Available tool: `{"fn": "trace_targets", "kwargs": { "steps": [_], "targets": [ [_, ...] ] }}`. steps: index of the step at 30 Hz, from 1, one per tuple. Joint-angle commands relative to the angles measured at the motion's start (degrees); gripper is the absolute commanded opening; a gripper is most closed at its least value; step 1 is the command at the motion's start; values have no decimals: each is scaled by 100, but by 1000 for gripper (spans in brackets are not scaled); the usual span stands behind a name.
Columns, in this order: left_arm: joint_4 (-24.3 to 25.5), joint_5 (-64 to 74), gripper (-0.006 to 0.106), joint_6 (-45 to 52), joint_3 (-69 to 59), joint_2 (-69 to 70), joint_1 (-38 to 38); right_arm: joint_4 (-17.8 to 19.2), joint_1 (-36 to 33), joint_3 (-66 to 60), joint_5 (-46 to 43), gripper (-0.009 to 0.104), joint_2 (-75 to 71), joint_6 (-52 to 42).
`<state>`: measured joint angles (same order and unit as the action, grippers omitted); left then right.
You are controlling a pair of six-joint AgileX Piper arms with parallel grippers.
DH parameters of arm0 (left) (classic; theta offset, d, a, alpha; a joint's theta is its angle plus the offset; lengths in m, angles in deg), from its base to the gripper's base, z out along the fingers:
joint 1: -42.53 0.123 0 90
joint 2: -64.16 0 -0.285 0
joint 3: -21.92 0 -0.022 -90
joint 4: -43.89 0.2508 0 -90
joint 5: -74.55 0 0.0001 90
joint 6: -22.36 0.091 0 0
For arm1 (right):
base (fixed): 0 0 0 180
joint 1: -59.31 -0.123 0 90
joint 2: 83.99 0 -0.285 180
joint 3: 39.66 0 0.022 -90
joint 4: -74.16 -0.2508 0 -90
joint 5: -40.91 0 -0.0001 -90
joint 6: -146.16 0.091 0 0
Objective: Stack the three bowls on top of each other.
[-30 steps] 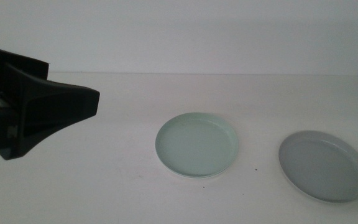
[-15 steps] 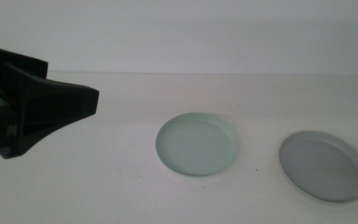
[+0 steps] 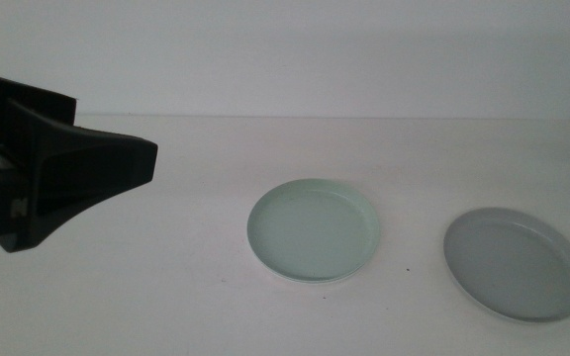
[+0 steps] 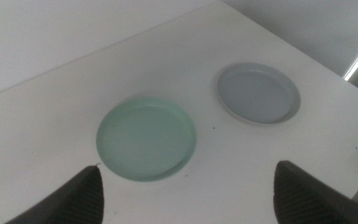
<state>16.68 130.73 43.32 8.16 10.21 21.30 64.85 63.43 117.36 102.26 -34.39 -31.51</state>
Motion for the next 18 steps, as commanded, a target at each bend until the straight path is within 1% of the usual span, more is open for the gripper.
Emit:
{"fn": "trace_targets", "kwargs": {
  "steps": [1, 6, 10, 13, 18],
  "targets": [
    [-15, -73, 94, 15, -3, 24, 3, -143, 46, 64, -2, 93, 130, 46],
    [-31, -73, 94, 16, -3, 24, 3, -582, 46, 64, -144, 93, 227, 68],
    [-28, -73, 94, 6, -3, 24, 3, -785, 46, 64, -152, 93, 205, 68],
    [-28, -73, 94, 6, -3, 24, 3, -798, 46, 64, -119, 93, 193, 68],
    [-28, -73, 94, 18, -3, 24, 3, -555, 46, 64, -97, 93, 490, 237]
  ]
}}
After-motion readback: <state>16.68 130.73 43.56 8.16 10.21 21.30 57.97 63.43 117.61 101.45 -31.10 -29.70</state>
